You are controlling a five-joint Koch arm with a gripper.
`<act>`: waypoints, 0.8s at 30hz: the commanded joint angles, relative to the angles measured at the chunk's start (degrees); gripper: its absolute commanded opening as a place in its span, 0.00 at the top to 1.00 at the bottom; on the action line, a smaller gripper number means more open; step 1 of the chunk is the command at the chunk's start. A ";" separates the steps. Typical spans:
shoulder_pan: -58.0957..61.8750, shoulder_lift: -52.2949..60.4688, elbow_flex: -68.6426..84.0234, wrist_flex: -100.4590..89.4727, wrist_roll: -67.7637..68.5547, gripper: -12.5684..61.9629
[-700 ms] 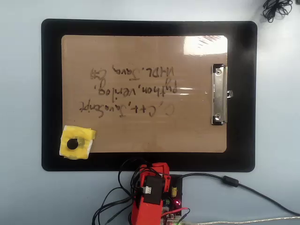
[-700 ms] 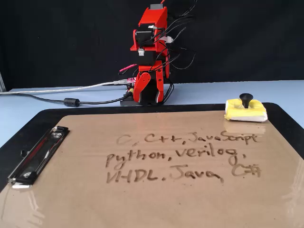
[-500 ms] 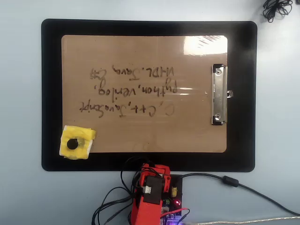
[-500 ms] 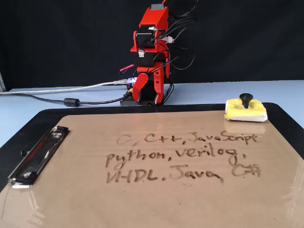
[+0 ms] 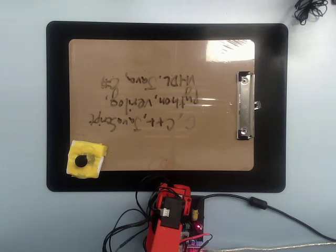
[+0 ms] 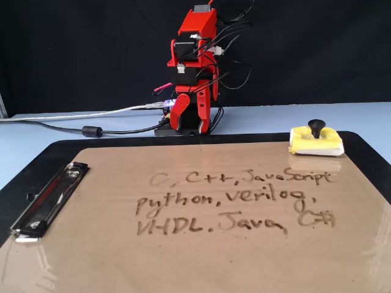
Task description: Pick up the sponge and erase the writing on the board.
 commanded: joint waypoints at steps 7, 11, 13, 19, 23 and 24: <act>-4.39 5.10 -3.69 -20.65 -2.90 0.41; -18.81 5.10 -4.22 -36.56 -5.19 0.41; -29.62 4.92 -4.92 -47.64 -13.01 0.41; -44.03 1.32 -5.36 -72.77 -26.37 0.41; -44.47 -5.63 -9.23 -85.78 -26.37 0.41; -44.56 -7.65 -11.16 -87.01 -26.28 0.41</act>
